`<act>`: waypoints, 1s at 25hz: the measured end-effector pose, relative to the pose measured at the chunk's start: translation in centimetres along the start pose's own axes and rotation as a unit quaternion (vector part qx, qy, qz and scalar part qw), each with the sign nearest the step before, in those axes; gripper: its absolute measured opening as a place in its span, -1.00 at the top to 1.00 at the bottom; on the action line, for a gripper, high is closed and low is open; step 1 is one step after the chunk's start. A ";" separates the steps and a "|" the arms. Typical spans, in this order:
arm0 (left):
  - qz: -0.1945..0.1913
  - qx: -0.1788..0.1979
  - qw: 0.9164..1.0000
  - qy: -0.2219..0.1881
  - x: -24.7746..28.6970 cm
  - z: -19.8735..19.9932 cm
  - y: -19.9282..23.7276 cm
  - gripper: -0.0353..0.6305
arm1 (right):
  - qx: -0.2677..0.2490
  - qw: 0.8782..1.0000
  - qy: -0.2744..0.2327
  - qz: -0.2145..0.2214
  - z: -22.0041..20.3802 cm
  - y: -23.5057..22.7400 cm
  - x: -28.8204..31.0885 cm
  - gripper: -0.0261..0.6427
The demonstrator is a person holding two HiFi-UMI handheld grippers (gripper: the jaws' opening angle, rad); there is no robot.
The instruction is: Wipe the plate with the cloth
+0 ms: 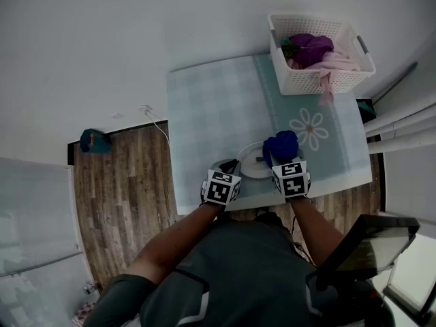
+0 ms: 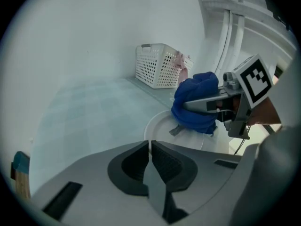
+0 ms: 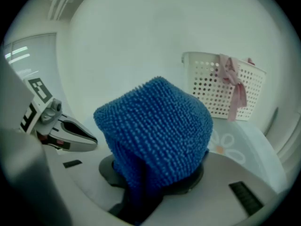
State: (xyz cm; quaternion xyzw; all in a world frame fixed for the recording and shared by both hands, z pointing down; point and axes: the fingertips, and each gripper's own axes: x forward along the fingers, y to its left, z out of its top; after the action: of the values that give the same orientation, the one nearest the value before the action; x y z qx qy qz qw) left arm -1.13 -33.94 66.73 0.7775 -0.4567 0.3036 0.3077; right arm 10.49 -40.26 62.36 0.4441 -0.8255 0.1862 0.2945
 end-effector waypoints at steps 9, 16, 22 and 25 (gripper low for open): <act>0.004 0.010 1.000 -0.001 0.2 0.0 0.2 0.86 | -0.090 0.988 0.017 0.126 -0.2 10.5 2.3 0.52; 0.002 0.004 1.000 0.001 0.1 0.1 0.1 0.86 | -0.097 0.988 0.044 0.116 -2.0 7.9 2.2 0.52; 0.002 0.025 1.000 0.006 0.1 0.0 0.0 0.86 | -0.065 0.995 0.051 0.064 -3.2 3.8 0.7 0.52; 0.005 0.021 1.000 0.000 -0.1 0.0 0.1 0.86 | -0.045 0.997 0.052 0.032 -3.3 1.4 -0.5 0.52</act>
State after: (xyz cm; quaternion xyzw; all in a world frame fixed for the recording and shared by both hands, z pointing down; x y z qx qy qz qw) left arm -1.24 -33.89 66.67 0.7814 -0.4543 0.3150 0.2895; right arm 10.52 -37.34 64.46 0.3938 -0.8301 0.1814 0.3506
